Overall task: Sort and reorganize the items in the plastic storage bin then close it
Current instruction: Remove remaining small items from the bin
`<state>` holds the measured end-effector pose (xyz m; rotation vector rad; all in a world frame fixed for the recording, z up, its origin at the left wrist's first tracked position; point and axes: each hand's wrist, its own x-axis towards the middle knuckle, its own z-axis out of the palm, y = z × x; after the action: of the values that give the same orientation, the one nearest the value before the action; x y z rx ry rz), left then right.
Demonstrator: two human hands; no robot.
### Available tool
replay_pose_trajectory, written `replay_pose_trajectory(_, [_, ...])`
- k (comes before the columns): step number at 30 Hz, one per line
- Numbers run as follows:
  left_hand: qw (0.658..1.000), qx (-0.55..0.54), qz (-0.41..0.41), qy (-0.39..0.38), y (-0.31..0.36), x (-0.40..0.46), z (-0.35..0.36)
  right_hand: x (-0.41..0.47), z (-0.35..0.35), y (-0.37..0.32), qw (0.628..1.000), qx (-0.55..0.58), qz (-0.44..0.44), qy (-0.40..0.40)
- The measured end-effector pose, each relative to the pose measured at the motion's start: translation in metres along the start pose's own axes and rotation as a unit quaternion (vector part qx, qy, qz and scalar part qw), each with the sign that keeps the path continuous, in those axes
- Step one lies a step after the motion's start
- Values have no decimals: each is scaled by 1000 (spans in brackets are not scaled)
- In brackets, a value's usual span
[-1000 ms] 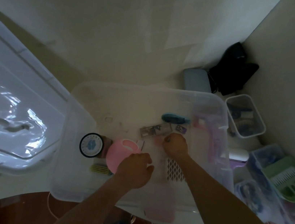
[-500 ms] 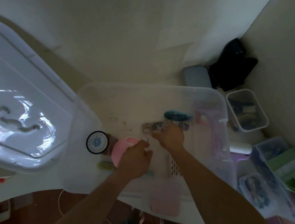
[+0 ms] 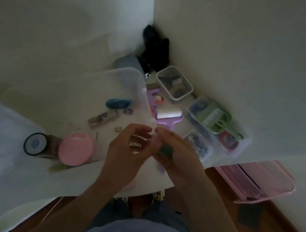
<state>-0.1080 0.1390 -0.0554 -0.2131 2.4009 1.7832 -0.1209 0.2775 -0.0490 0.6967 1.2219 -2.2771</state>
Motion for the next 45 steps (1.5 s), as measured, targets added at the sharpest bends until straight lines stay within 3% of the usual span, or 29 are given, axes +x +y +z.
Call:
replay_pose_trajectory(7, [994, 38, -30, -97, -26, -20, 76, -20, -90, 17, 989, 101, 44, 98])
replay_pose_trajectory(13, [988, 112, -89, -63, -86, -29, 107, -6, -135, 33, 968, 137, 99, 184])
replay_pose_trajectory(19, [980, 127, -152, -15, -114, -25, 113, 24, -145, 41, 977, 28, 108, 183])
replay_pose_trajectory(23, [980, 98, -172, 17, -118, -12, 119, 52, -139, 40, 964, -139, 37, 222])
replay_pose_trajectory(25, [981, 87, -170, 27, -118, -10, 121, 73, -129, 37, 920, -300, -24, 250])
replay_pose_trajectory(28, [982, 88, -161, 36, -119, -7, 125, 107, -110, 30, 819, -510, -88, 247])
replay_pose_trajectory(31, [982, 105, -154, 32, -120, -2, 128, 133, -93, 25, 738, -635, -69, 217])
replay_pose_trajectory(33, [982, 102, -156, 35, -120, 2, 129, 143, -95, 22, 719, -656, -66, 218])
replay_pose_trajectory(37, [982, 98, -155, 41, -120, 13, 131, 147, -116, 9, 744, -623, -88, 224])
replay_pose_trajectory(45, [982, 113, -146, 52, -111, 39, 145, 149, -139, -19, 799, -582, -87, 125])
